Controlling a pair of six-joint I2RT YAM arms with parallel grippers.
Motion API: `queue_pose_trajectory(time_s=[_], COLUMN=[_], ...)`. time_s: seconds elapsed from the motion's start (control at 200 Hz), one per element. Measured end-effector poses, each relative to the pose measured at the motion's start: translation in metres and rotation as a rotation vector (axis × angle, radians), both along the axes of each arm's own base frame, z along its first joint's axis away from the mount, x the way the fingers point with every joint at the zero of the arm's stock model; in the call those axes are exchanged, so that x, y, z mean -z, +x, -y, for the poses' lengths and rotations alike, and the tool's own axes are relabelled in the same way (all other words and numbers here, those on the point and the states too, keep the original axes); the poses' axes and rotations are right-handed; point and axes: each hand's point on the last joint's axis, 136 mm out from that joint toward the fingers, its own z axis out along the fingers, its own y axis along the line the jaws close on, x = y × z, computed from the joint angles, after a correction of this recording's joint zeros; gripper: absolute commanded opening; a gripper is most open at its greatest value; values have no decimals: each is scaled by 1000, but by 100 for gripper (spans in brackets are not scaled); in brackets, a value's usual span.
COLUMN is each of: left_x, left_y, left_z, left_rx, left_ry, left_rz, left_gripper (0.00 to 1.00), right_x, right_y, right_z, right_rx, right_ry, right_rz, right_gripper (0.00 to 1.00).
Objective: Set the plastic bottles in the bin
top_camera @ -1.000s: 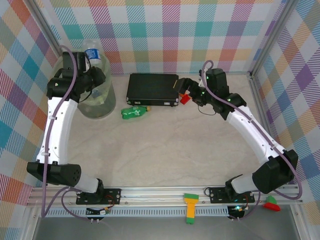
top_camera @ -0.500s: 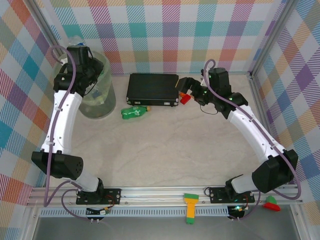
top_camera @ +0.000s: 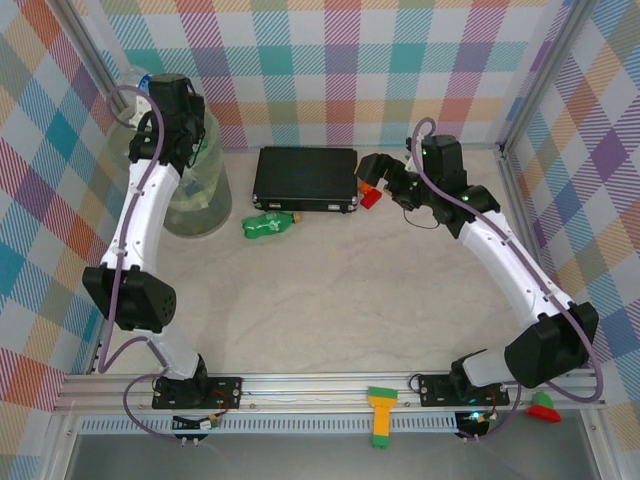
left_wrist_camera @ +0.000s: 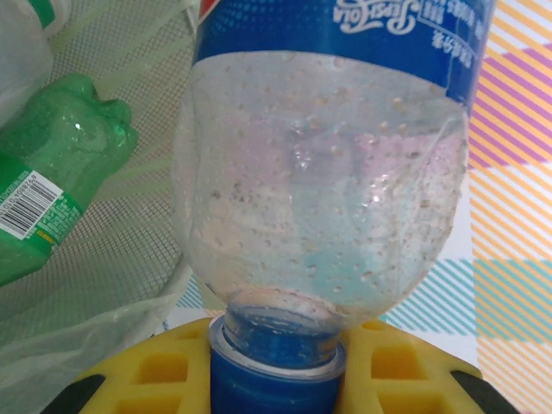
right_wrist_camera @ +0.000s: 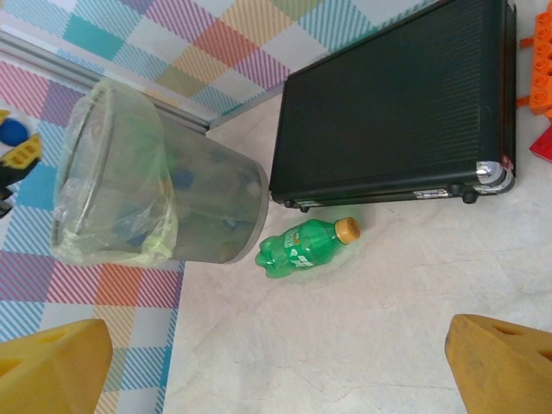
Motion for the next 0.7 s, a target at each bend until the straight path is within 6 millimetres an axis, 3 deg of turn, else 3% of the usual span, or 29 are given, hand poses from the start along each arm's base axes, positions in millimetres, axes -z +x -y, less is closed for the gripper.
queue_pose_trajectory(time_s=[0.205, 0.575, 0.7], left_x=[18, 25, 32], left_y=[15, 25, 27], left_z=[-6, -18, -23], left_rx=[-72, -146, -157], left_ry=[-62, -81, -83], left_rz=[-10, -20, -37], left_gripper=[19, 21, 38], right_x=[-16, -22, -22], right_y=[-7, -9, -9], right_z=[-4, -4, -4], right_rx=[-39, -45, -45], right_ry=[29, 41, 41], right_rz=[58, 82, 82], right_gripper=[99, 99, 99])
